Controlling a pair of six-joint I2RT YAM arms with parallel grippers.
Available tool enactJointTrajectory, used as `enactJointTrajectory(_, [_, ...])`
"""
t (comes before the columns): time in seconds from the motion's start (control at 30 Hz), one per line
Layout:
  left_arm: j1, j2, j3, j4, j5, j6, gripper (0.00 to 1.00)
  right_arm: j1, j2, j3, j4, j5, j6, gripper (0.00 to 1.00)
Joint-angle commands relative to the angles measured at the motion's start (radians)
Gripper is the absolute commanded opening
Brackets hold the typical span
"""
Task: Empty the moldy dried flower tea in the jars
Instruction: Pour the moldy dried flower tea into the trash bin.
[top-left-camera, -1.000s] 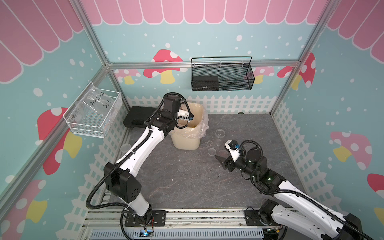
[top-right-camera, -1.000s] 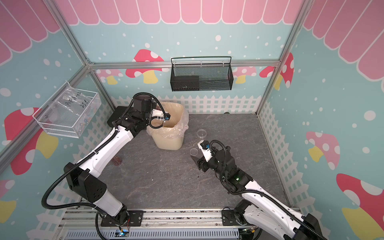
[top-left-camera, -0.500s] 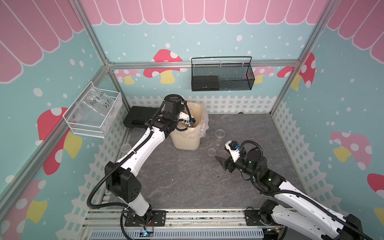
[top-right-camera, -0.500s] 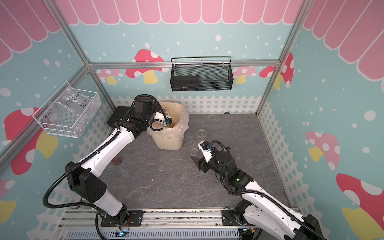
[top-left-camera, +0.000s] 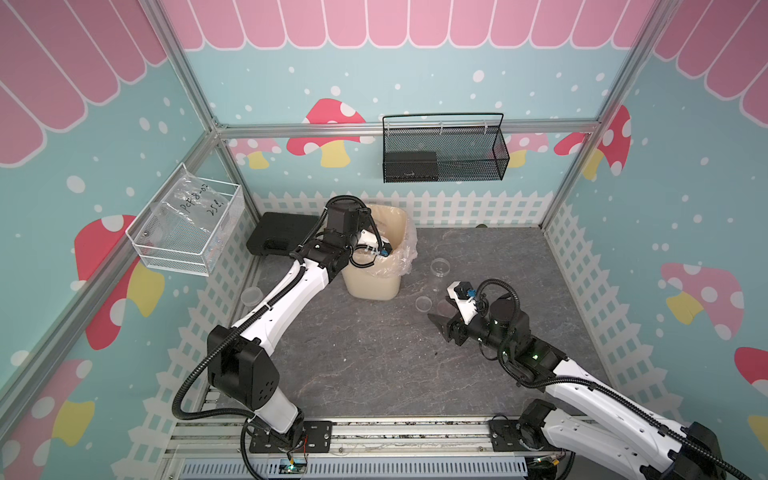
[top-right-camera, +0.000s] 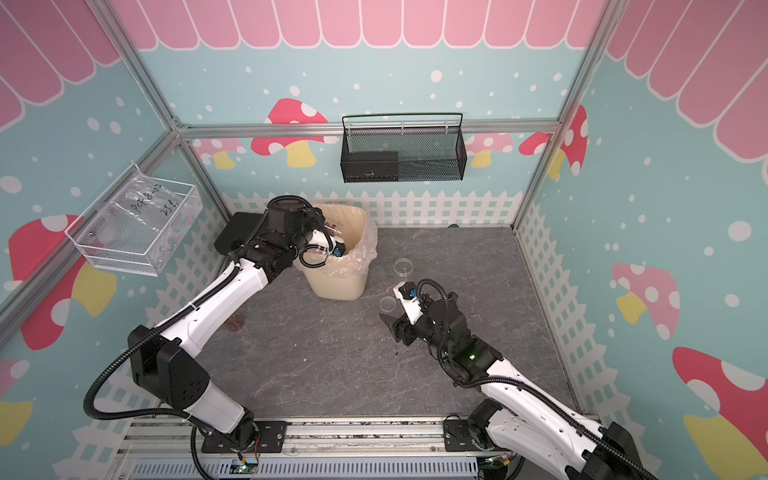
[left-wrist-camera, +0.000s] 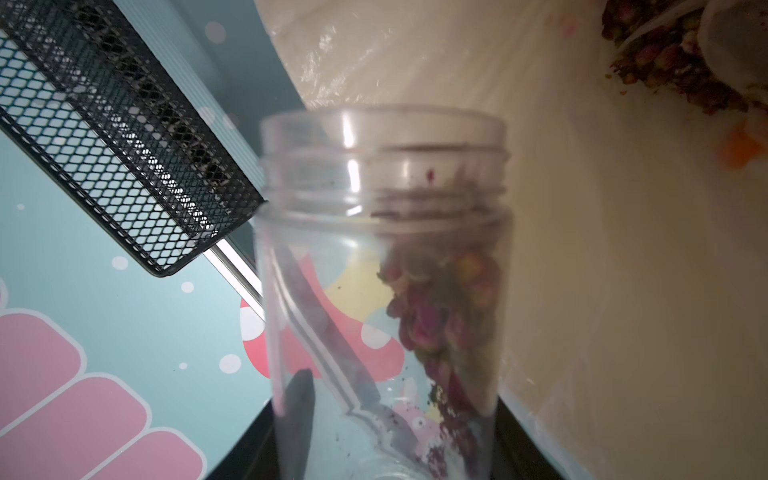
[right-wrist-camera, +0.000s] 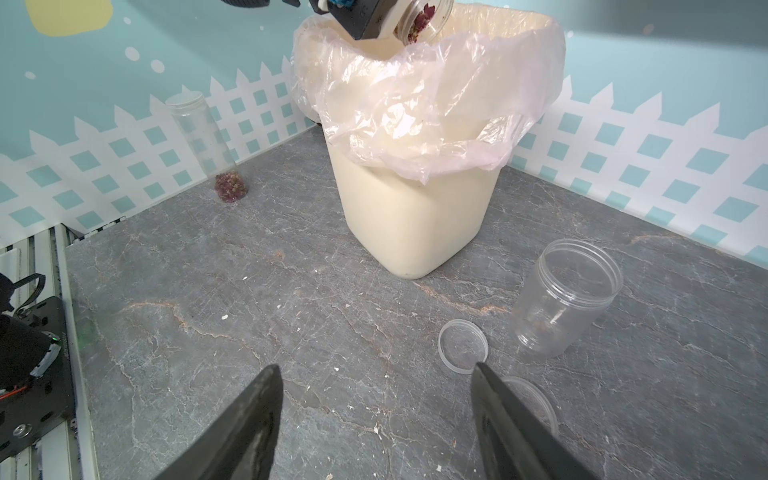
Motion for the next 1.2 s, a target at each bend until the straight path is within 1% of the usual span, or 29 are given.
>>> enactJointTrajectory(0.0, [0.027,-0.033,0.01,-0.005,0.075,0.085,0.0,-0.003,-0.004,0.012,0.024,-0.007,0.02,0.73])
enactJointTrajectory(0.17, [0.051,-0.038,0.025,-0.063,0.119,-0.023,0.0,-0.003,0.01,0.052,0.053,-0.017,0.067,0.72])
enactJointTrajectory(0.27, [0.069,-0.035,0.057,-0.135,0.185,-0.125,0.0,-0.003,0.037,0.108,0.063,-0.02,0.109,0.71])
enactJointTrajectory(0.33, [0.082,-0.037,0.066,-0.148,0.224,-0.176,0.0,-0.003,0.069,0.157,0.068,-0.022,0.143,0.7])
enactJointTrajectory(0.43, [0.101,-0.037,0.069,-0.152,0.282,-0.243,0.0,-0.003,0.143,0.252,0.086,-0.062,0.21,0.7])
enactJointTrajectory(0.67, [0.13,-0.043,0.076,-0.16,0.407,-0.363,0.0,-0.015,0.358,0.504,0.178,-0.171,0.444,0.66])
enactJointTrajectory(0.77, [0.14,-0.05,0.073,-0.16,0.453,-0.393,0.0,-0.035,0.462,0.613,0.226,-0.234,0.525,0.64])
enactJointTrajectory(0.9, [0.15,-0.066,0.06,-0.147,0.514,-0.421,0.0,-0.069,0.578,0.721,0.258,-0.286,0.622,0.6])
enactJointTrajectory(1.0, [0.157,-0.075,0.052,-0.135,0.546,-0.444,0.0,-0.101,0.648,0.746,0.319,-0.336,0.74,0.56])
enactJointTrajectory(1.07, [0.157,-0.08,0.045,-0.123,0.561,-0.45,0.0,-0.115,0.691,0.748,0.393,-0.375,0.823,0.51])
enactJointTrajectory(1.17, [0.158,-0.084,0.038,-0.113,0.577,-0.461,0.0,-0.12,0.757,0.787,0.446,-0.435,0.898,0.5])
